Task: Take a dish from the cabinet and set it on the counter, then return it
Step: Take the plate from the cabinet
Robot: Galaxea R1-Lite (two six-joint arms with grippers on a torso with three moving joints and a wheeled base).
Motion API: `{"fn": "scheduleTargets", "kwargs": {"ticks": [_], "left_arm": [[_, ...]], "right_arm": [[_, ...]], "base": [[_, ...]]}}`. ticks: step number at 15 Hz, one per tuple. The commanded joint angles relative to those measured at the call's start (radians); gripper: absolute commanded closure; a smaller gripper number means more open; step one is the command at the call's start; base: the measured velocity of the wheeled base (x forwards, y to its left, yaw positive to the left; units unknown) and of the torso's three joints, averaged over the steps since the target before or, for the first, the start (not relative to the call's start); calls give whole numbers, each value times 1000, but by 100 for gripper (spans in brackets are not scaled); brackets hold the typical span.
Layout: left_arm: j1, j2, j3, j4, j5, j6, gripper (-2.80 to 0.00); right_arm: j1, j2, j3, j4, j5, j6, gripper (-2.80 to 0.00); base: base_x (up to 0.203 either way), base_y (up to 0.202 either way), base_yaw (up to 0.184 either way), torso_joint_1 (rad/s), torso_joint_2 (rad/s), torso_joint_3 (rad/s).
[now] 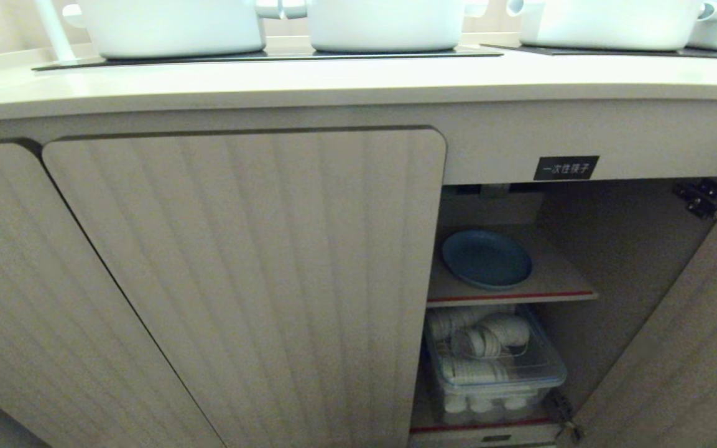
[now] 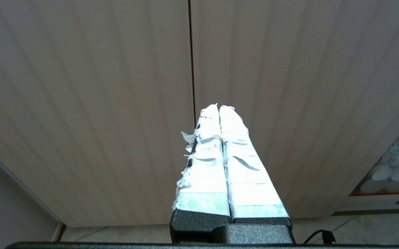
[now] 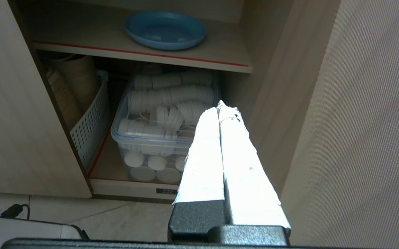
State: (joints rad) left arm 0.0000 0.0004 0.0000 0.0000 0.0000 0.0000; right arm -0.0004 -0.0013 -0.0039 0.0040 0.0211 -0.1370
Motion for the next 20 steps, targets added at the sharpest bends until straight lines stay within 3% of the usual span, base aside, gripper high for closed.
{"fn": "scheduleTargets", "kwargs": {"ticks": [1, 7, 11, 20], "left_arm": [[0, 0, 0, 0, 2, 0, 0], [0, 0, 0, 0, 1, 0, 0], [0, 0, 0, 0, 0, 0, 0], [0, 0, 0, 0, 0, 0, 0]], "right_arm": [[0, 2, -13, 25, -1, -2, 0], [4, 196, -175, 111, 73, 3, 0], [6, 431, -241, 87, 210, -1, 0], [6, 1108, -258, -368, 263, -5, 0]], "base": [[0, 0, 0, 0, 0, 0], [0, 0, 0, 0, 0, 0], [0, 0, 0, 0, 0, 0], [0, 0, 0, 0, 0, 0]]}}
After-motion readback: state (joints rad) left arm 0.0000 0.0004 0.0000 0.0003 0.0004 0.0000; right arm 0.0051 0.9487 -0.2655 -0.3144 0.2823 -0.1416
